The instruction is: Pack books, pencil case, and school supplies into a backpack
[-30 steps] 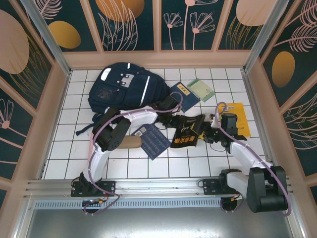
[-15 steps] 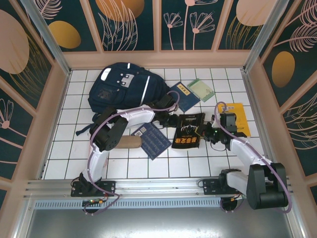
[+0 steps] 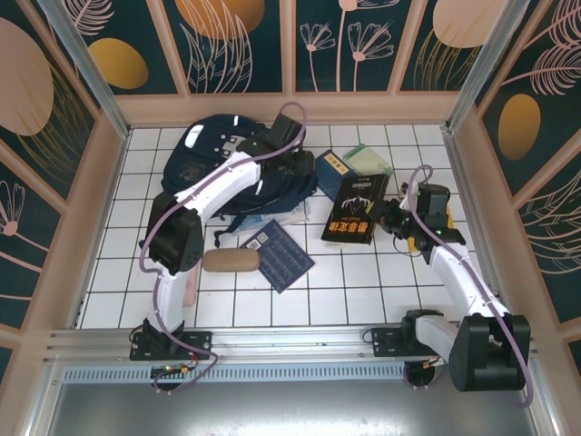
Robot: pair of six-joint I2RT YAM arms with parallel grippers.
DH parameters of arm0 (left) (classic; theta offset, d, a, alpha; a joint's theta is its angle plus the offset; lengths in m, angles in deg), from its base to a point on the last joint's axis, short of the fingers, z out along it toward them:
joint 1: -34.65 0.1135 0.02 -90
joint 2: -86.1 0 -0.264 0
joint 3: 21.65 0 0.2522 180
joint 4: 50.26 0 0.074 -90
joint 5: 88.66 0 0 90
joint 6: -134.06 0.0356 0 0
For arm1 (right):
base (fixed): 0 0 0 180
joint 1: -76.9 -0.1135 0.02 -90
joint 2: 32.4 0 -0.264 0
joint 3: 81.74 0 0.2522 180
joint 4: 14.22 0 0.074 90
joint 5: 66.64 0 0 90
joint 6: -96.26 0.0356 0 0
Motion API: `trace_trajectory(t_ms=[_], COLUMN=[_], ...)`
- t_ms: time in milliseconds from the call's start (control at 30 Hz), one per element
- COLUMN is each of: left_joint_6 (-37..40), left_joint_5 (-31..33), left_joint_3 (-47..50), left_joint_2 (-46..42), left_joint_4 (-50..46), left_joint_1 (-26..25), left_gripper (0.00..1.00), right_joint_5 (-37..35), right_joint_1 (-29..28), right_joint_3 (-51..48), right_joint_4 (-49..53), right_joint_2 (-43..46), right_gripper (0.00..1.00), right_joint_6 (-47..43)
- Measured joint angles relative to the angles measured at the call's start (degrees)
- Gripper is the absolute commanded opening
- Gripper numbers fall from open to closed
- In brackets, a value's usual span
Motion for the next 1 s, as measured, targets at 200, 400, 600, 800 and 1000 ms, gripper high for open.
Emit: trace_trajectory(t_ms=[200,400,600,800,1000], left_joint_6=[4.72,8.39,10.51,12.20,12.50], left_joint_5=[9.75,13.90,14.93,16.74,17.46], left_joint_3=[-9.66,-10.45,-10.45,-10.45,-10.45], left_joint_2=[8.50,15.98,17.62,17.90,17.20], left_joint_4=[-4.37,-7.82,-8.48,-8.39,-8.50], left_joint_1=[2.27,3.48,3.43,2.97,2.78], left_gripper=[0.46,0.60,0.55,0.00,0.00], right_joint_5=[1.31,2.49,4.48,5.81,8.63], right_joint_1=[0.00,0.00,0.00,0.00,-0.07], right_joint_3=[2.69,3.26,3.76,5.90,6.16], right_joint_4=[-0.17,-0.48,-2.32,-4.07,-11.13], right_joint_2=[0.00,-0.37,-3.56,-6.10,-7.85], right_gripper=[0.00,0.00,0.00,0.00,0.00], right_joint_6=[0.02,0.07,1.31,2.01,6.36])
